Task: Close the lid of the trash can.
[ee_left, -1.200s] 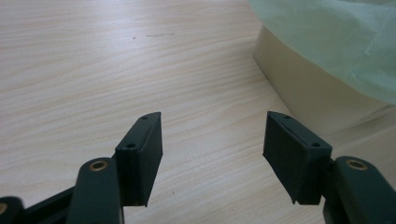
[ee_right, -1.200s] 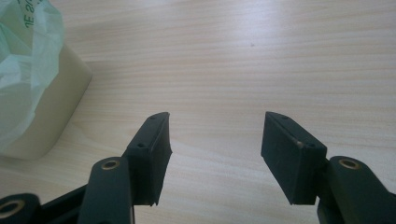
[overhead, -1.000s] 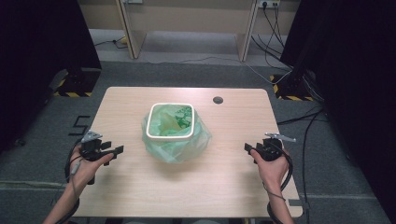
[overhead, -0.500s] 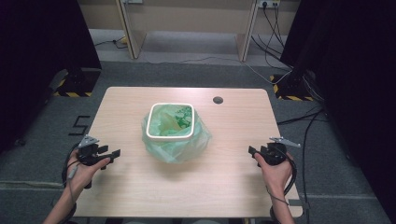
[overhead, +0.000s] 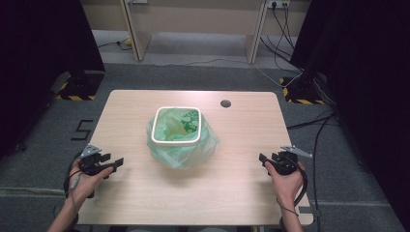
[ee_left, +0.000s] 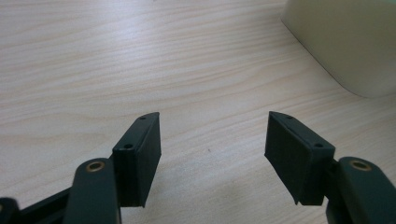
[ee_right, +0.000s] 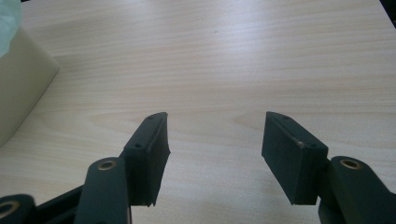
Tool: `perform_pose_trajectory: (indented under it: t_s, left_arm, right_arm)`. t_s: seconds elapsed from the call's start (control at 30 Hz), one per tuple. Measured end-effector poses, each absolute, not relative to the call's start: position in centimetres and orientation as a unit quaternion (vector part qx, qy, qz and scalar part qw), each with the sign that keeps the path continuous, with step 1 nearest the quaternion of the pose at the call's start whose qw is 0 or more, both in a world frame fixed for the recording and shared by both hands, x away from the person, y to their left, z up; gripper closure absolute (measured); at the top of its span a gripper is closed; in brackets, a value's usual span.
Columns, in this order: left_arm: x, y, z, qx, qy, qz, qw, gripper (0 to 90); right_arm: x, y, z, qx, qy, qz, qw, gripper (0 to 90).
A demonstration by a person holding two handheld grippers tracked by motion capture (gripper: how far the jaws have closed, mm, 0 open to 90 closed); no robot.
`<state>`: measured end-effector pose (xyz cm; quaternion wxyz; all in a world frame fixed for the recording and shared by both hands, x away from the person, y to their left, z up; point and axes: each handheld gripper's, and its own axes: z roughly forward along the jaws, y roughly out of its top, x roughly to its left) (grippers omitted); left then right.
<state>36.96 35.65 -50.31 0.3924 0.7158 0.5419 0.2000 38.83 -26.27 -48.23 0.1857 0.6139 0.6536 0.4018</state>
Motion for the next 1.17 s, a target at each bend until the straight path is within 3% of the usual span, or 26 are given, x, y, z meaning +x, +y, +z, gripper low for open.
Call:
perform_pose_trajectory:
  t_s: [0.4,1.17]
  left_arm:
    - [36.6,35.7,-51.0,0.710,0.534,0.216,0.405,34.4]
    - [36.0,35.3,-51.3,0.716,0.516,0.219,0.416,34.0]
  right_arm:
    - [38.2,-26.3,-49.3,0.608,0.640,0.419,0.212,41.5]
    - [37.7,-26.0,-49.8,0.600,0.639,0.427,0.221,40.7]
